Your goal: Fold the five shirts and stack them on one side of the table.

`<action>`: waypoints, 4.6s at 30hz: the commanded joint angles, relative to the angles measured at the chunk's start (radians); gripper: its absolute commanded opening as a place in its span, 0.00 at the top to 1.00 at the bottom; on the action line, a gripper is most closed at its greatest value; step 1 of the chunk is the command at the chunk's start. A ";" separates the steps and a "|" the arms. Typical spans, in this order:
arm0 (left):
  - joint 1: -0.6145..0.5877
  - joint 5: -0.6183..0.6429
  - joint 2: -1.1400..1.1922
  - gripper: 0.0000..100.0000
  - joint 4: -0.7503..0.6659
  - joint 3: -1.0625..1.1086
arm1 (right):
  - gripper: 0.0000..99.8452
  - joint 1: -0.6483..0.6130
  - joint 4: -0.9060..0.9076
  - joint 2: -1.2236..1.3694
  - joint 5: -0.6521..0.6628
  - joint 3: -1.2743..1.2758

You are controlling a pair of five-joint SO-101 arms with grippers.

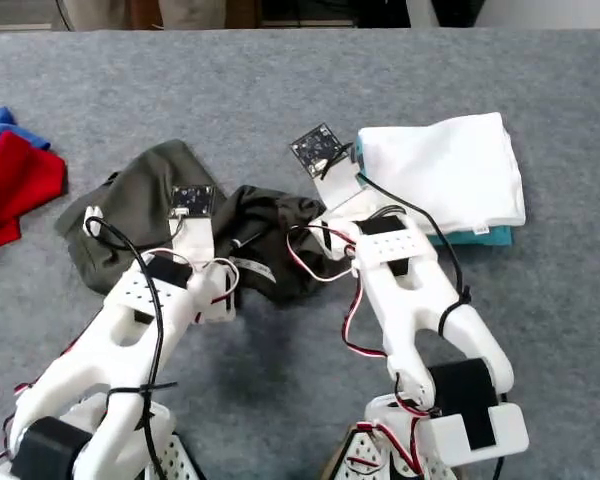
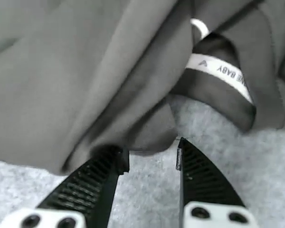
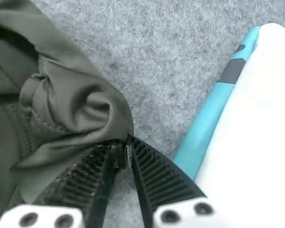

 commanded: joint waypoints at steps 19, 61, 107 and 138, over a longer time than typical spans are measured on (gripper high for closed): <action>-0.186 0.048 0.383 0.98 0.216 -0.489 | 1.00 0.021 -0.025 -0.015 -0.008 -0.019; -0.586 -0.428 -0.524 0.98 0.881 -1.232 | 1.00 -0.087 1.292 -0.513 0.265 -1.262; -0.743 -0.425 -0.783 0.98 0.535 -0.612 | 1.00 -0.265 0.948 -0.641 0.206 -0.694; -0.582 -0.422 0.114 0.98 0.107 -0.491 | 0.69 -0.004 0.499 -0.183 0.307 -0.209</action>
